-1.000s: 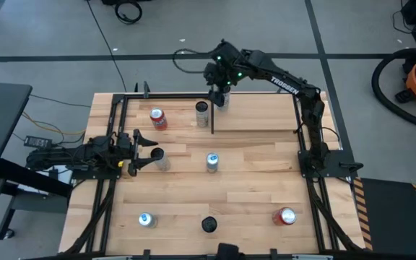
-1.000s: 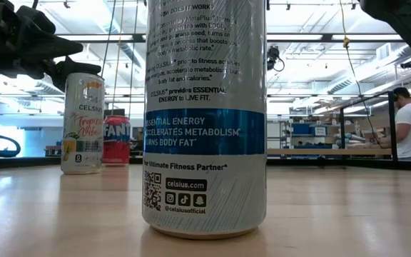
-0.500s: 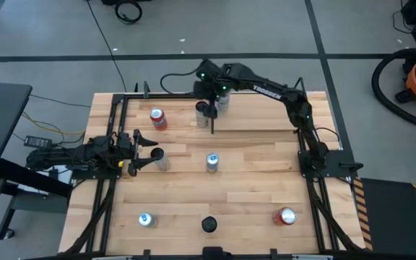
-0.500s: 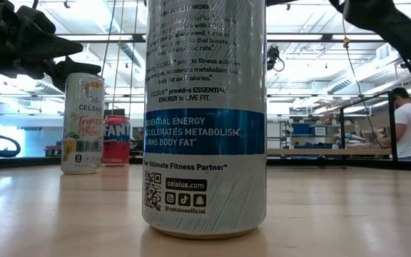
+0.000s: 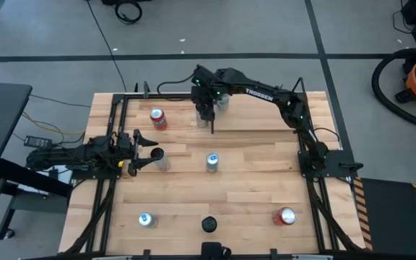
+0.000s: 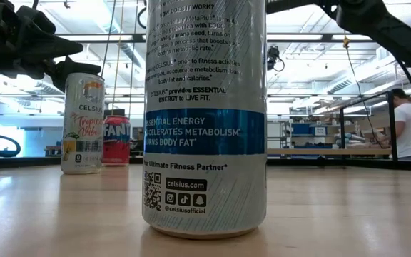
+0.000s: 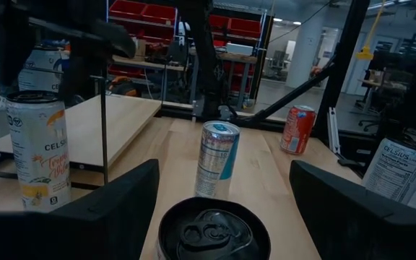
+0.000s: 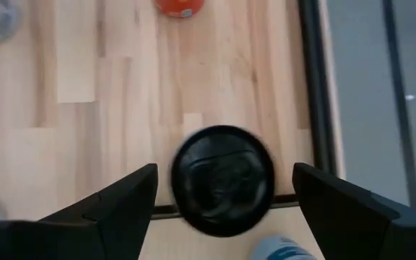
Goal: Place canned beverage on shelf
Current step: Put the white yellow top soda can on the shelf
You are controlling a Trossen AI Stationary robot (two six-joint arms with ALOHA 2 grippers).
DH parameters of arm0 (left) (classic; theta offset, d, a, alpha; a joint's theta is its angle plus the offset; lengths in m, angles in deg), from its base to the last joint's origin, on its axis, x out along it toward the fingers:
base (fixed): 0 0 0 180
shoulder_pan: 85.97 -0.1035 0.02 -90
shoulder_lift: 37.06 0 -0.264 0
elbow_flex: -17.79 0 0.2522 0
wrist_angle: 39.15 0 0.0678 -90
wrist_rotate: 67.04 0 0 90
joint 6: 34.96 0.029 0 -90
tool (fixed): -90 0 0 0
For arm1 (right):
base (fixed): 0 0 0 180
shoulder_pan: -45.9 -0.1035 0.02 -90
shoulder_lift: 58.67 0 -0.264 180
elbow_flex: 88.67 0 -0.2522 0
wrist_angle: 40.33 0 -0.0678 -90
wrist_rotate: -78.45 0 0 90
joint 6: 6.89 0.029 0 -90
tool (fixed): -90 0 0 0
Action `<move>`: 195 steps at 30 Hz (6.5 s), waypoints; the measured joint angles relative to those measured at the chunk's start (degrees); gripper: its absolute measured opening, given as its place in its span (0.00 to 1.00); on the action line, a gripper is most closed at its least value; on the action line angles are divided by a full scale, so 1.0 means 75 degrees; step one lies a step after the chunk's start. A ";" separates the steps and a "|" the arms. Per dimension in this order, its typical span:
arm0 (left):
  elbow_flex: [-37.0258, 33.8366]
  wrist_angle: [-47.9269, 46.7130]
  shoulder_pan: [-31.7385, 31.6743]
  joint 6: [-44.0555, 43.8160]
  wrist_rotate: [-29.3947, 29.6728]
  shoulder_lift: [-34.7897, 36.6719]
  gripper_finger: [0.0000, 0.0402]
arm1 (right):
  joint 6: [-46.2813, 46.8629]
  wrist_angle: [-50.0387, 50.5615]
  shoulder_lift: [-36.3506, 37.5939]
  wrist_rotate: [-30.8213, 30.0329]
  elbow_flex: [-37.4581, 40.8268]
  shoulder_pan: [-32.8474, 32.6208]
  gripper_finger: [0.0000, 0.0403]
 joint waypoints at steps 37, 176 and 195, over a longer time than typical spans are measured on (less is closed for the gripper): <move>0.0000 -0.0015 0.0001 0.0003 0.0000 0.0000 0.78 | 0.0383 -0.0260 0.0013 0.0360 0.0578 0.0101 0.71; -0.0003 0.0017 0.0001 -0.0258 0.0003 0.0000 0.78 | -0.0882 -0.0731 0.4589 0.1013 0.5426 0.3275 0.65; -0.0003 0.0029 0.0001 -0.0192 0.0003 -0.0002 0.78 | -0.0813 -0.0872 0.4405 0.1059 0.5444 0.3251 0.66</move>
